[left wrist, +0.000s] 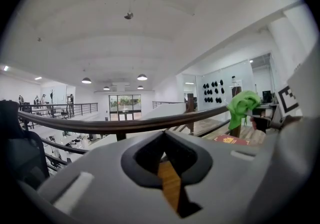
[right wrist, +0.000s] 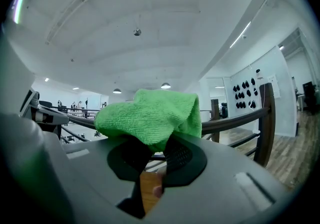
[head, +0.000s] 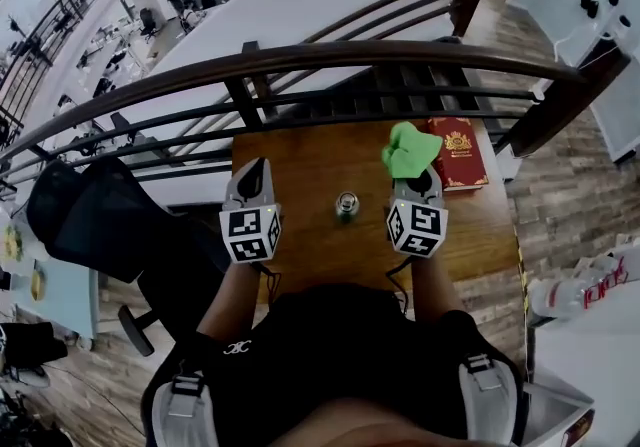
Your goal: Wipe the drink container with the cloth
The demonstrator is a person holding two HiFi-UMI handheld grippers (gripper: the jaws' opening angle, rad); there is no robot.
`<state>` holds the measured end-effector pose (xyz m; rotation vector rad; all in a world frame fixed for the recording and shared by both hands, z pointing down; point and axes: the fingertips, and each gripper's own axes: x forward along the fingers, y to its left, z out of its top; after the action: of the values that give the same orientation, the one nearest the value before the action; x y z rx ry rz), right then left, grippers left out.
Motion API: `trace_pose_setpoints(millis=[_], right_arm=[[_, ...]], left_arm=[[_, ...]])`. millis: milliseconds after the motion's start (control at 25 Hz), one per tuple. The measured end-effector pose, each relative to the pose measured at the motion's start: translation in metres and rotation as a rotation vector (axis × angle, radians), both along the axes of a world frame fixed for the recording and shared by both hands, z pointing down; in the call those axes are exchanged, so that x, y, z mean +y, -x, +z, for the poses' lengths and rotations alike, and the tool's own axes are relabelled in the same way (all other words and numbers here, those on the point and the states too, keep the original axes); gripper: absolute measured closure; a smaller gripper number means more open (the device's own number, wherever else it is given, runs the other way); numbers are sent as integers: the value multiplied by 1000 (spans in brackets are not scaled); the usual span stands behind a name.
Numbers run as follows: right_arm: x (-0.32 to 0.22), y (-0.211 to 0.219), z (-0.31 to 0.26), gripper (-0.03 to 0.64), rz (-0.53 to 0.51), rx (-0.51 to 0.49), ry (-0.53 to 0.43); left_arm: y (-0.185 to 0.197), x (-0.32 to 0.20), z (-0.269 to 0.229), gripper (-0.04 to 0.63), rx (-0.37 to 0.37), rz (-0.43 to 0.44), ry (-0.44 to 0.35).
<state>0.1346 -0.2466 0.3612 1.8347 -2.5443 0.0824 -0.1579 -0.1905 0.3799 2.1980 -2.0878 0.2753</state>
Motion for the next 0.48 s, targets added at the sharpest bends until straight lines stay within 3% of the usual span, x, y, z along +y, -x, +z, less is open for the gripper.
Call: trace_pose_setpoints(millis=[480], right_arm=[[11, 6, 1, 568, -2, -13, 17]], left_arm=[[-14, -8, 12, 541, 27, 46, 38]])
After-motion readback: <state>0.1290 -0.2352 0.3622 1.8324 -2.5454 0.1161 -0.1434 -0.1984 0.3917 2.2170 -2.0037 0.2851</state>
